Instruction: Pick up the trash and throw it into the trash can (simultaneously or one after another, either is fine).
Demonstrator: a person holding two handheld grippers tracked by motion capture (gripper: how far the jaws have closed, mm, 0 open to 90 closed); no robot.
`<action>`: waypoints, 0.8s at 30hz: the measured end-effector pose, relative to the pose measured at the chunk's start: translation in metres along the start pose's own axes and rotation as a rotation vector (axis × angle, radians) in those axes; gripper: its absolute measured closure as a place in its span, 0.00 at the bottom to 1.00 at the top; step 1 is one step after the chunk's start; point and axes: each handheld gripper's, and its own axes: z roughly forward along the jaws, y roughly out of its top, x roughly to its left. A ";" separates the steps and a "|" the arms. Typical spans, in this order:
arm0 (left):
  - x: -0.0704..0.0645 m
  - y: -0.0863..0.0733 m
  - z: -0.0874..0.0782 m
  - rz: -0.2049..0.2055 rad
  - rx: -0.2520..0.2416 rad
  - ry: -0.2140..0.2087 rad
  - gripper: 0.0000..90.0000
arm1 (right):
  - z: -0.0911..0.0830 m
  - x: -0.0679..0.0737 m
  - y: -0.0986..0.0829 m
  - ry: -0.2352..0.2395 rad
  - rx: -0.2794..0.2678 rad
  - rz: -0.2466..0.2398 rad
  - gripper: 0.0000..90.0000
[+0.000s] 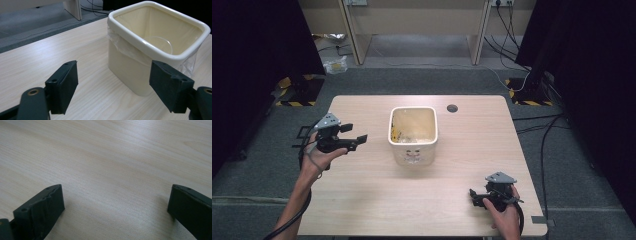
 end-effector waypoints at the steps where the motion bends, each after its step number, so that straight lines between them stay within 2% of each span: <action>1: 0.000 -0.002 0.000 -0.002 -0.001 0.003 0.25 | 0.000 0.000 0.000 0.000 0.000 0.000 0.01; 18: 0.000 -0.047 -0.002 -0.019 0.013 0.041 0.25 | 0.000 0.000 0.000 0.000 0.000 0.000 0.01; 24: 0.000 -0.060 0.001 -0.006 0.034 0.056 0.25 | 0.000 0.000 0.000 0.000 0.000 0.000 0.01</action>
